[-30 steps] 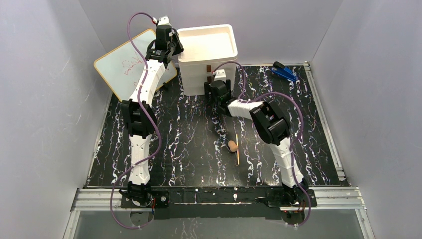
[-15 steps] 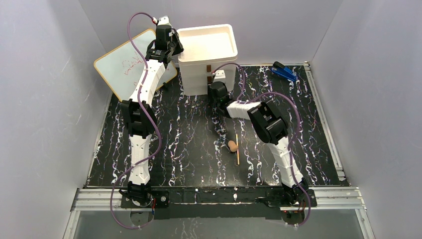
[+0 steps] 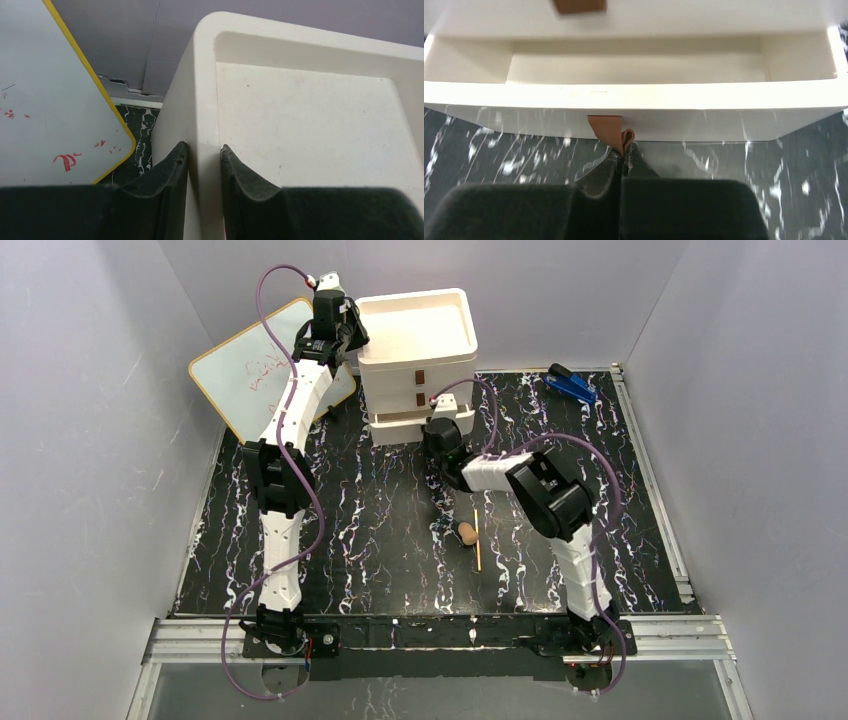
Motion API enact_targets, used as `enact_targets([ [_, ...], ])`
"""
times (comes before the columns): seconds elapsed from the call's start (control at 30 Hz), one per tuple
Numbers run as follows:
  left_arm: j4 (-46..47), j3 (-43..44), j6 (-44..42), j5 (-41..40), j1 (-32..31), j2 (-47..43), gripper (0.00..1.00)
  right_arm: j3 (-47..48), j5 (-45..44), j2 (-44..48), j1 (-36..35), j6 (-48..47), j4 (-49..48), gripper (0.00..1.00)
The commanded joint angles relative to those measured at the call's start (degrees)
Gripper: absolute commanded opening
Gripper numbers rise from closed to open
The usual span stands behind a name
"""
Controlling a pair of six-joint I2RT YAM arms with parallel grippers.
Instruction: Organize the makeup
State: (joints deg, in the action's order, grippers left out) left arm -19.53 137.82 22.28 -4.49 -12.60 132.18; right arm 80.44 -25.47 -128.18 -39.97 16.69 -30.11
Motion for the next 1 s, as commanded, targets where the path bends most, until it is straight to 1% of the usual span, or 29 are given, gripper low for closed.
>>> enact_targets([
  [0.0, -6.2, 0.4, -0.2, 3.5, -0.8, 1.0, 0.0, -9.0, -4.2, 9.1, -3.4, 3.1, -0.1, 0.01],
  [0.13, -6.2, 0.7, 0.0, 3.4, -0.9, 1.5, 0.0, -17.5, -7.5, 14.0, -8.8, 4.3, -0.8, 0.01],
  [0.23, -6.2, 0.8, 0.0, 3.4, -1.0, 1.6, 0.0, -21.8, -9.9, 16.1, -13.2, 5.9, -0.7, 0.01],
  [0.37, -6.4, 0.8, -0.1, 3.0, -1.1, 1.5, 0.0, -24.3, -12.3, 17.6, -18.0, 9.1, 2.2, 0.01],
  [0.47, -6.6, 0.9, -0.2, 2.9, -1.3, 1.4, 0.0, -23.7, -14.5, 18.0, -20.7, 9.7, 6.1, 0.01],
  [0.5, -6.6, 0.9, -0.3, 2.8, -1.3, 1.2, 0.0, -22.8, -14.8, 18.2, -21.4, 9.9, 8.7, 0.08],
  [0.53, -6.7, 0.9, -0.4, 2.7, -1.5, 1.2, 0.0, -21.9, -15.0, 18.5, -22.0, 10.4, 11.8, 0.29],
  [0.57, -6.9, 0.9, -0.5, 2.5, -1.5, 1.0, 0.0, -21.3, -15.0, 19.1, -22.5, 11.2, 15.3, 0.44],
  [0.63, -7.5, 0.7, -0.5, 2.2, -1.6, 0.6, 0.0, -22.5, -16.6, 21.8, -24.2, 12.5, 17.9, 0.69],
  [0.7, -8.0, -0.2, -0.3, 2.0, -1.6, -0.4, 0.0, -26.5, -19.2, 26.4, -26.0, 14.6, 19.4, 0.88],
  [0.73, -8.4, -0.6, -0.3, 1.9, -1.6, -0.9, 0.0, -28.1, -20.2, 29.8, -26.6, 15.8, 20.7, 0.94],
  [0.77, -8.9, -0.9, -0.2, 1.7, -1.6, -1.4, 0.0, -29.8, -21.3, 32.3, -27.0, 17.3, 22.2, 0.97],
  [0.83, -9.7, -2.3, 0.0, 1.1, -1.6, -2.7, 0.0, -33.2, -23.8, 37.2, -27.6, 20.0, 25.6, 0.98],
  [0.97, -10.0, -7.7, 0.3, 0.1, -1.6, -7.2, 0.0, -38.6, -28.0, 45.9, -28.2, 25.8, 34.0, 0.96],
])
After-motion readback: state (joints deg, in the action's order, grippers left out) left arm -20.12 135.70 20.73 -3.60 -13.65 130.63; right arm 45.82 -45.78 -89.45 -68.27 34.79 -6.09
